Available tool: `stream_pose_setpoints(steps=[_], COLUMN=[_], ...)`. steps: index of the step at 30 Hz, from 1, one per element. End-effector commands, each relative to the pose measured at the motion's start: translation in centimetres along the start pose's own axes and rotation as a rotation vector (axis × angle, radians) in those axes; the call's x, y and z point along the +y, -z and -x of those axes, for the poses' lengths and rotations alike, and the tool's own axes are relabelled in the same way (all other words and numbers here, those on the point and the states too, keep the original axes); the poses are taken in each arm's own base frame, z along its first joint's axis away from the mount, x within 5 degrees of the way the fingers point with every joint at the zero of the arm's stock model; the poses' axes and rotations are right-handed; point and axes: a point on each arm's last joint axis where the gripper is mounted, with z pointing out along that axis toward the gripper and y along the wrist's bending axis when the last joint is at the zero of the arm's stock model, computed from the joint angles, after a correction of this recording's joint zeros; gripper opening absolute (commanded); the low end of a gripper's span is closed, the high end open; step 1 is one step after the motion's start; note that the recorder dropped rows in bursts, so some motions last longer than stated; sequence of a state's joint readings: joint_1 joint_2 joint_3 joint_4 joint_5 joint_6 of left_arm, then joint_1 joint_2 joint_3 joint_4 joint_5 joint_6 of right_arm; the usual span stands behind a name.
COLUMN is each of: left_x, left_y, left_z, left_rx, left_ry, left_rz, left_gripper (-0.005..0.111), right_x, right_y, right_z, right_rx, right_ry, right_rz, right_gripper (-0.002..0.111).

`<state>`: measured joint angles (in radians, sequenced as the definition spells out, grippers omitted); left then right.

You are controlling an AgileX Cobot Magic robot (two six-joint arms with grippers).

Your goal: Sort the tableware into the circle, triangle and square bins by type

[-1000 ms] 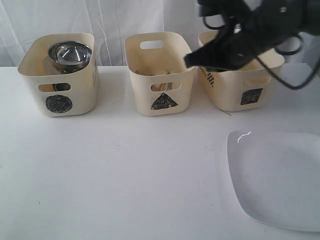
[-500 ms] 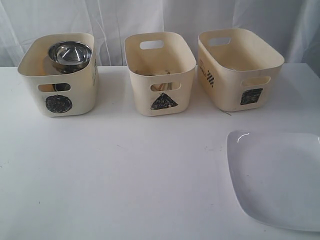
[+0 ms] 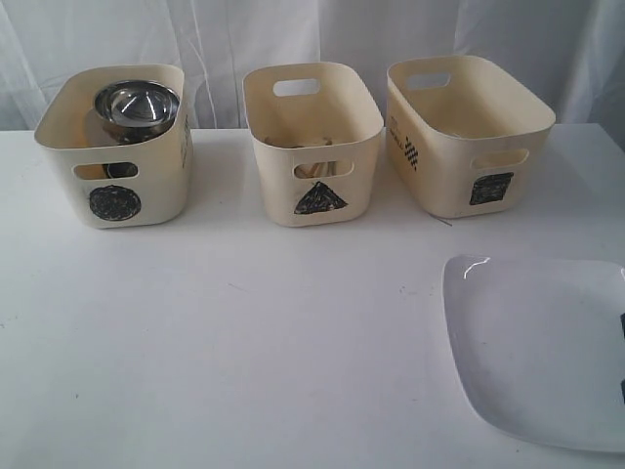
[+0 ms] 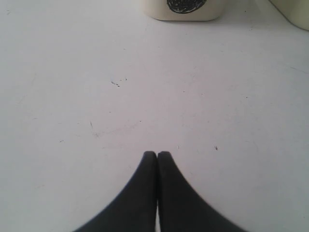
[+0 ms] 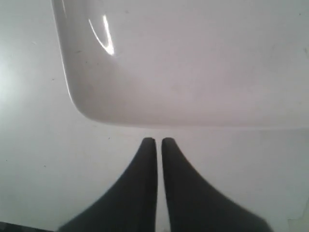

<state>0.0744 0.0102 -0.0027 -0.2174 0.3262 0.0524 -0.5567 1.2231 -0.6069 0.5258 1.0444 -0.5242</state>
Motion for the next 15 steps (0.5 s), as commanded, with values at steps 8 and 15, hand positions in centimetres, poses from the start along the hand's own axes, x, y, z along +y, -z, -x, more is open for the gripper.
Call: stream_pose_setpoints(steps=[8,15], left_x=[-0.1,-0.1], left_y=[0.0,0.0], left_z=[-0.3,-0.3], left_rx=[0.023,0.023], left_ry=[0.000,0.000], left_rz=[-0.015,-0.015], left_gripper=[0.000,0.000], right_x=[-0.4,-3.6], right_y=[0.1,1.2], right_z=[-0.2,-0.7], right_rx=[0.007,-0.001], right_ry=[-0.156,-0.395], right_rz=[-0.045,-0.283], right_gripper=[0.052,0.052])
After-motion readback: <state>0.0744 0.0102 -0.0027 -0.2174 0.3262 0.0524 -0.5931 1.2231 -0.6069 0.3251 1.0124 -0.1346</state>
